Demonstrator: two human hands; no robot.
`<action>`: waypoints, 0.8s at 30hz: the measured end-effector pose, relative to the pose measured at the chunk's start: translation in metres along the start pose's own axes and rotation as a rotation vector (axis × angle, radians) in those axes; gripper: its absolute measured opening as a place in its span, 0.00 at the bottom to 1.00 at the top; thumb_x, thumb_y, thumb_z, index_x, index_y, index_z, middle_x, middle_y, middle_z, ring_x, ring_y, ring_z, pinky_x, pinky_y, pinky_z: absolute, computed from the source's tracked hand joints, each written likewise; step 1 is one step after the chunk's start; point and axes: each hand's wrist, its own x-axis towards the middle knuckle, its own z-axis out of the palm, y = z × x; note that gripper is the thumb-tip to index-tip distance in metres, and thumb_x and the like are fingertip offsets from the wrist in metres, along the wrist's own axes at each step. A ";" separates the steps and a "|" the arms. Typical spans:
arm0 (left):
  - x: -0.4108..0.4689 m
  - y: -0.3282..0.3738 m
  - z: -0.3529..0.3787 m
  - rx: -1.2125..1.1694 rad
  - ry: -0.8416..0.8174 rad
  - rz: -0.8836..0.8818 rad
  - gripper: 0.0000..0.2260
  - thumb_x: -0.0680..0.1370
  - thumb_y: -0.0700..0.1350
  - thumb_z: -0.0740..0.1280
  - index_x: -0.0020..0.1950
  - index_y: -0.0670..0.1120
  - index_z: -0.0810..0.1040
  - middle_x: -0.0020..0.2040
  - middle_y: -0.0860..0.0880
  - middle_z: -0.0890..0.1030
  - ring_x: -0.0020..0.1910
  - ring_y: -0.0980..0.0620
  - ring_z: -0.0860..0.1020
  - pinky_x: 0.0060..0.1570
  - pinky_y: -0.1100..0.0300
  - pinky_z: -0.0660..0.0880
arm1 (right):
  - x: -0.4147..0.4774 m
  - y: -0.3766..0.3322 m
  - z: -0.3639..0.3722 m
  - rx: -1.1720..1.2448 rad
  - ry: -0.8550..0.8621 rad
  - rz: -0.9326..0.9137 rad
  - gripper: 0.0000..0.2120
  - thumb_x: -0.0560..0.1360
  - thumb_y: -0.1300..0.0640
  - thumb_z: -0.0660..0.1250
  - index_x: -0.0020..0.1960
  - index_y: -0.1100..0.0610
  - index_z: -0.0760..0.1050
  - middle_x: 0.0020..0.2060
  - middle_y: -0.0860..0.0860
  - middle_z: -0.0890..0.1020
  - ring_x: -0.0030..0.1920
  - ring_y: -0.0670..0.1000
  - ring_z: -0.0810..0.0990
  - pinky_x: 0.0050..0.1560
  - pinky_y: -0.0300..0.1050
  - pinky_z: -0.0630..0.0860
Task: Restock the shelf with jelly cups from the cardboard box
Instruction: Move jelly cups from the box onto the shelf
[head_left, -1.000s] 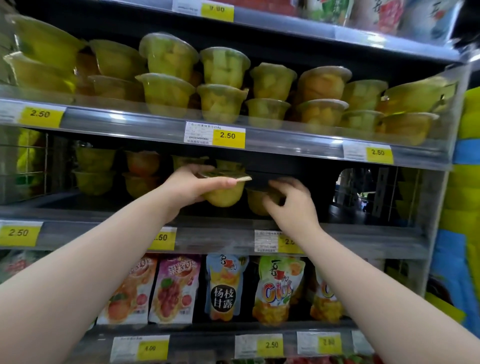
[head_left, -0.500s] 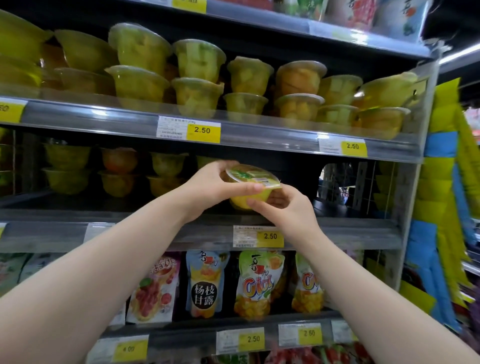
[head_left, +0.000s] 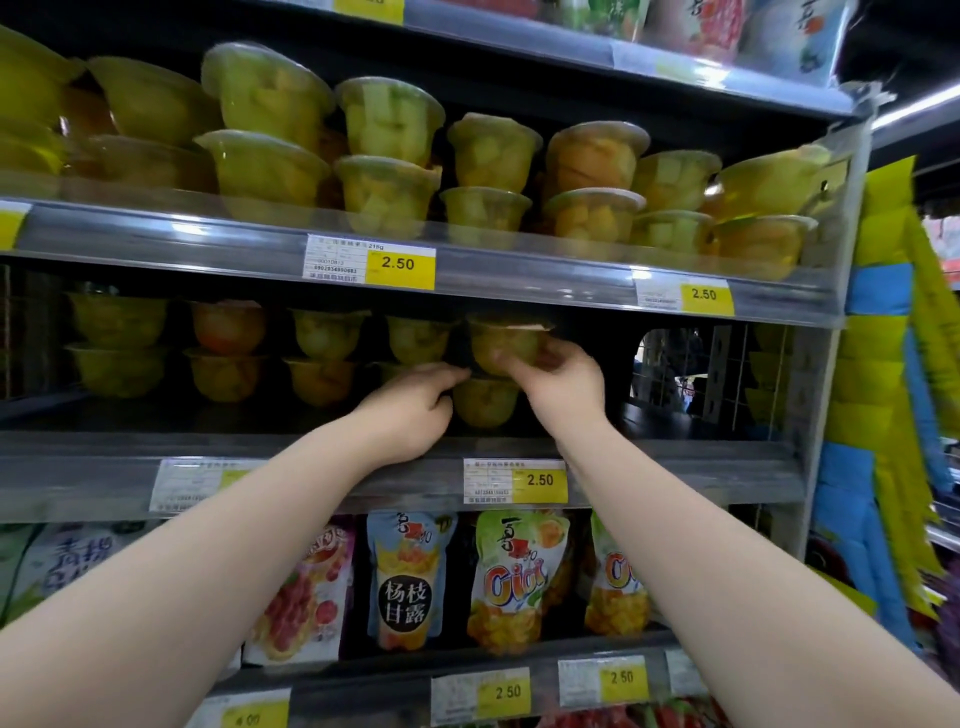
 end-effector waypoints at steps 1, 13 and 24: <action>0.000 -0.001 0.000 0.012 -0.002 0.009 0.21 0.82 0.39 0.55 0.75 0.49 0.65 0.76 0.48 0.63 0.75 0.51 0.59 0.70 0.65 0.54 | 0.003 0.002 0.005 -0.021 -0.011 0.025 0.24 0.65 0.45 0.77 0.56 0.55 0.79 0.45 0.46 0.82 0.49 0.48 0.81 0.52 0.44 0.78; -0.009 0.000 -0.003 0.062 0.040 0.044 0.22 0.81 0.41 0.58 0.75 0.49 0.64 0.76 0.50 0.62 0.75 0.52 0.59 0.70 0.66 0.53 | -0.001 -0.004 0.004 -0.260 -0.129 0.037 0.25 0.67 0.38 0.68 0.58 0.52 0.79 0.52 0.52 0.82 0.54 0.54 0.80 0.53 0.50 0.78; 0.001 0.005 -0.008 0.196 -0.106 0.063 0.20 0.82 0.40 0.55 0.75 0.46 0.65 0.76 0.48 0.62 0.75 0.52 0.59 0.69 0.68 0.52 | -0.035 -0.003 -0.022 -0.857 -0.419 -0.359 0.24 0.80 0.50 0.53 0.75 0.55 0.62 0.75 0.52 0.63 0.73 0.54 0.61 0.69 0.45 0.62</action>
